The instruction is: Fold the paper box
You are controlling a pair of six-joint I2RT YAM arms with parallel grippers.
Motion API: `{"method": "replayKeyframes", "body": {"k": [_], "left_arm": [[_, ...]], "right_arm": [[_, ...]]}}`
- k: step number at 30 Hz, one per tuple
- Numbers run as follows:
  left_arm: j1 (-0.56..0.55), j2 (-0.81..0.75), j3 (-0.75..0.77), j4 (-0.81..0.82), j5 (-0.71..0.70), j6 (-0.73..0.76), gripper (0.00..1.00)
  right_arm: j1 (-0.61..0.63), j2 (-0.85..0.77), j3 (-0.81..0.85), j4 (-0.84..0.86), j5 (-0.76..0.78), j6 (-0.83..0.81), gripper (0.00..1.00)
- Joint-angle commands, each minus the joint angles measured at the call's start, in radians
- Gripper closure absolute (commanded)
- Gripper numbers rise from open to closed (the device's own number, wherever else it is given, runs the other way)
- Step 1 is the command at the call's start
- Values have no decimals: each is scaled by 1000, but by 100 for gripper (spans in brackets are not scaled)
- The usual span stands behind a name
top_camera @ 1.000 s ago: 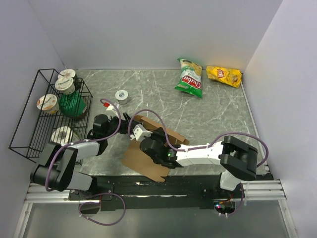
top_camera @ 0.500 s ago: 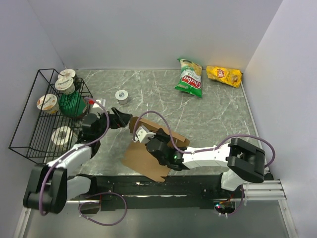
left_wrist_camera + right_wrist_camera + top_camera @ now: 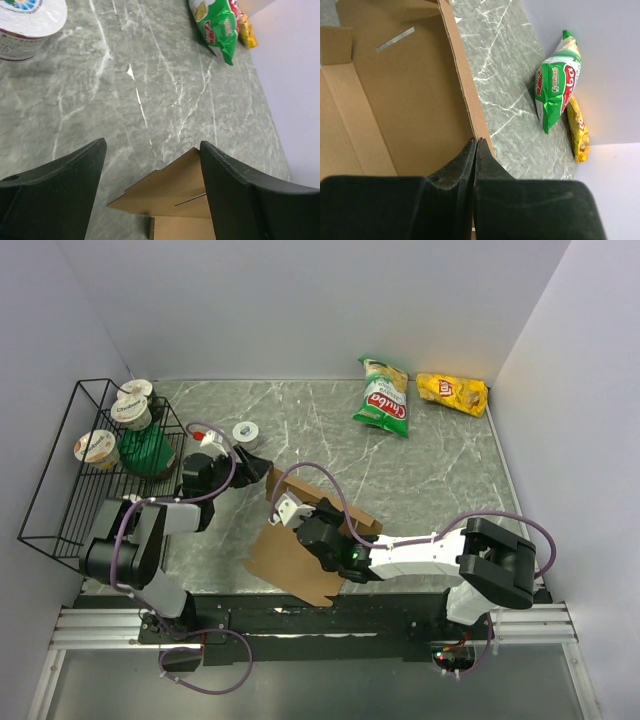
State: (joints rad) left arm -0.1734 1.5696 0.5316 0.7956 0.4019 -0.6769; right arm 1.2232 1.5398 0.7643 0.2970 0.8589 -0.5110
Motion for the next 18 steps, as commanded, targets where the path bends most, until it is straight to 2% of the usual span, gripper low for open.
{"method": "replayKeyframes", "body": {"k": [1, 3, 5, 6, 7, 10, 14, 18], "left_arm": [[-1, 43, -68, 118, 97, -9, 22], [-8, 30, -108, 169, 126, -15, 27], [-8, 12, -140, 200, 121, -24, 26], [-6, -24, -162, 202, 73, -21, 24], [-2, -45, -163, 165, 48, -15, 16], [31, -98, -119, 47, 18, -7, 7], [81, -122, -70, -5, -8, -13, 3], [103, -42, -16, -9, -29, -50, 1]], "right_arm": [[13, 40, -63, -150, -106, 83, 100], [13, 43, -65, -151, -109, 85, 100], [13, 46, -66, -153, -110, 89, 100], [13, 48, -65, -159, -112, 91, 100], [13, 46, -63, -162, -110, 94, 100], [13, 37, -65, -174, -113, 104, 100], [12, 28, -66, -183, -124, 114, 100], [13, 37, -53, -197, -135, 124, 100]]}}
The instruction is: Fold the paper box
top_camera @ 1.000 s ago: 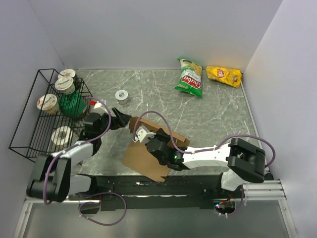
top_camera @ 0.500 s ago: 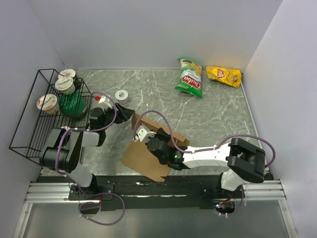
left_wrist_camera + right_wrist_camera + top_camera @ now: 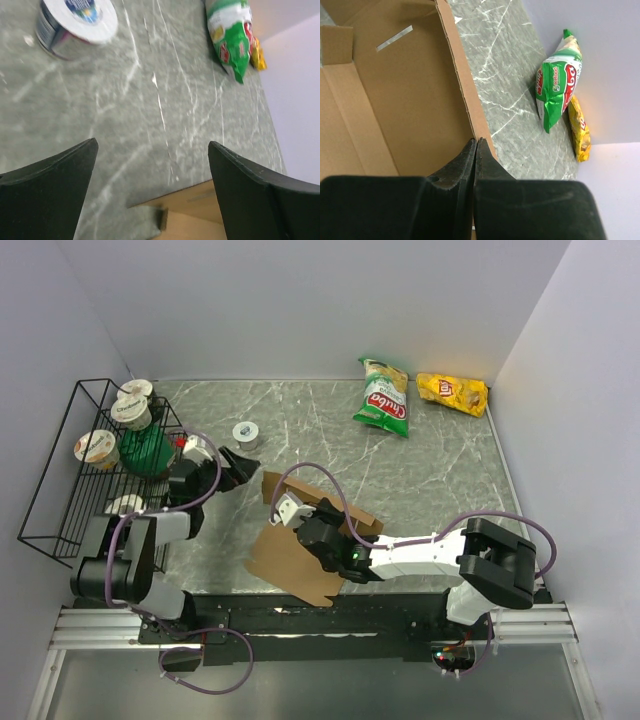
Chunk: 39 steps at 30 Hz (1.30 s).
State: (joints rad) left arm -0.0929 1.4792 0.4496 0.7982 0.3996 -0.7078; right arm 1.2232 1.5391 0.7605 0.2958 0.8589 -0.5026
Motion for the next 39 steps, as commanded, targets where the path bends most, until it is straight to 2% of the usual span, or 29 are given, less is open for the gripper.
{"method": "replayKeyframes", "body": {"k": [1, 3, 7, 13, 20, 32, 39], "left_arm": [[22, 73, 76, -2, -15, -24, 1], [21, 151, 109, 19, 14, -32, 3], [-14, 211, 121, 19, 54, 5, 8], [-68, 156, 55, 22, 111, 74, 11], [-100, 67, -66, 124, 197, 94, 15], [-186, 61, -55, 127, 170, 194, 14], [-232, 33, -91, 197, 127, 278, 14]], "right_arm": [[13, 39, -49, -196, -138, 116, 100], [12, 39, -41, -196, -139, 113, 100], [13, 38, -39, -195, -136, 104, 100], [12, 36, -40, -196, -135, 107, 100], [12, 38, -43, -187, -136, 113, 100], [12, 46, -23, -185, -147, 110, 100], [12, 44, -26, -182, -156, 108, 100]]}}
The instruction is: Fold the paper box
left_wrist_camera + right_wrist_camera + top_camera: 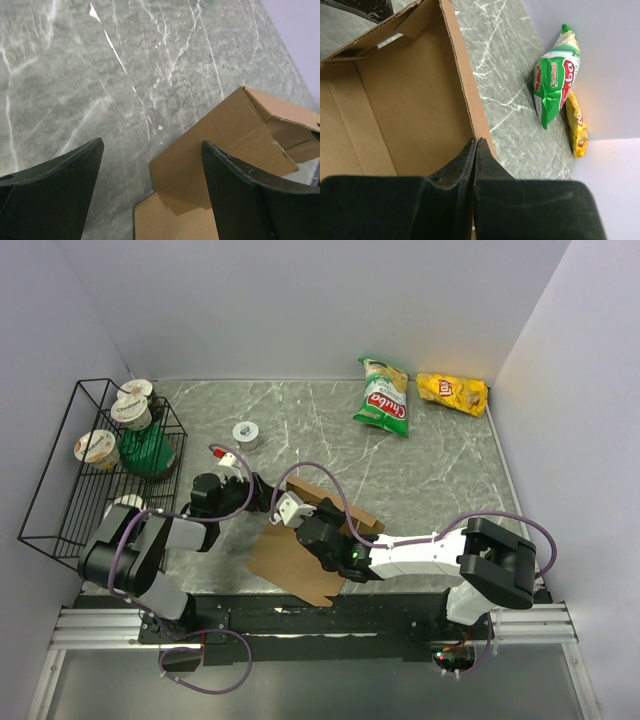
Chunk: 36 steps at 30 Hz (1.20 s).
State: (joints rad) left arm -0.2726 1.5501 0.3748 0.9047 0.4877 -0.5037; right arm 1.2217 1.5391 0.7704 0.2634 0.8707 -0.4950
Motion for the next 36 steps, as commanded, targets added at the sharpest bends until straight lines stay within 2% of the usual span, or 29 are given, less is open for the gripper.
{"method": "replayKeyframes", "body": {"k": [1, 7, 11, 15, 28, 36], "left_arm": [[-56, -36, -22, 102, 38, 82, 14], [-62, -59, -60, 161, 29, 87, 17], [-62, -94, -83, 161, -12, 77, 12], [-62, -90, -102, 195, -38, 62, 11], [-62, 25, -191, 496, -21, -38, 12], [-62, 90, -159, 557, 25, -18, 13]], "right_arm": [[15, 44, -36, -148, -168, 101, 100], [13, 39, -40, -144, -170, 96, 100], [13, 33, -46, -145, -176, 96, 100], [15, 35, -54, -145, -158, 101, 100], [16, 47, -86, -184, -131, 107, 100], [36, 76, -65, -230, -122, 128, 100]]}}
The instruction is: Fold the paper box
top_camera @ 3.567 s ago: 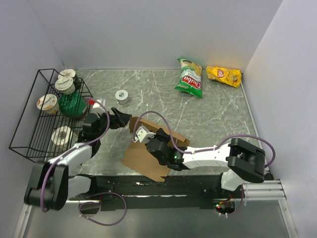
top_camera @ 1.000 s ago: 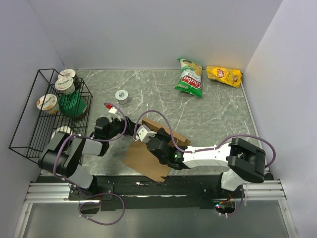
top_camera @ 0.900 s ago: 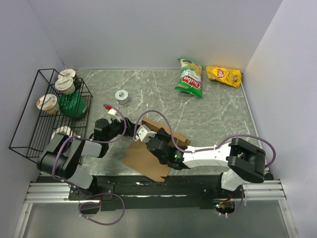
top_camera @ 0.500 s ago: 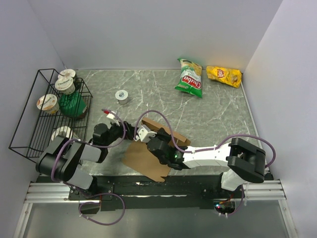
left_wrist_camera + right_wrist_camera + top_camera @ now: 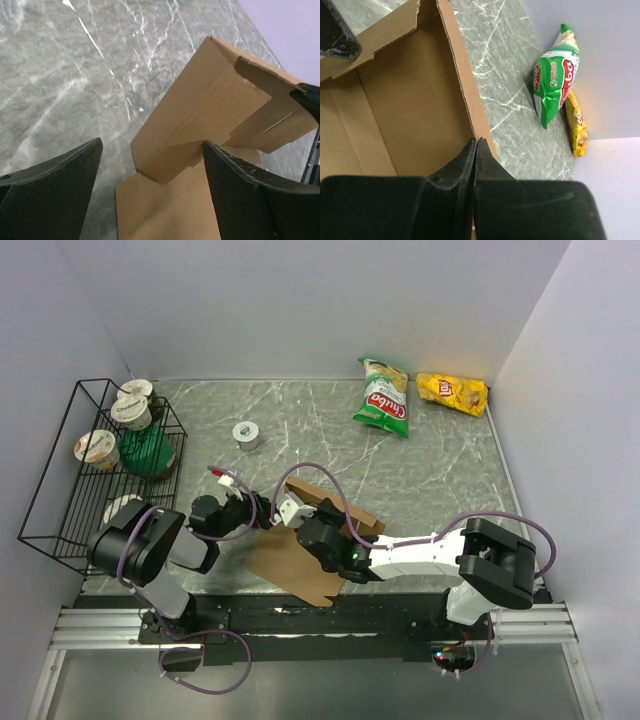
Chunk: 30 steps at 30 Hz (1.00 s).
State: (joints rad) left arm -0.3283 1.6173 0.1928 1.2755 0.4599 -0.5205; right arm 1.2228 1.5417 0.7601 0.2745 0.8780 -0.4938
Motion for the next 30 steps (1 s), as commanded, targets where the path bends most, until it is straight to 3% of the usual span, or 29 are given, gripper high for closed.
{"method": "replayKeyframes", "body": {"k": [1, 13, 30], "left_arm": [[-6, 26, 26, 194, 54, -1, 13], [-12, 15, 89, 200, 49, 82, 16], [-104, 23, 140, 157, -58, 197, 31]], "right_arm": [[37, 74, -56, -253, -128, 130, 100], [38, 55, -48, -270, -132, 159, 100], [38, 60, -44, -308, -146, 182, 100]]}}
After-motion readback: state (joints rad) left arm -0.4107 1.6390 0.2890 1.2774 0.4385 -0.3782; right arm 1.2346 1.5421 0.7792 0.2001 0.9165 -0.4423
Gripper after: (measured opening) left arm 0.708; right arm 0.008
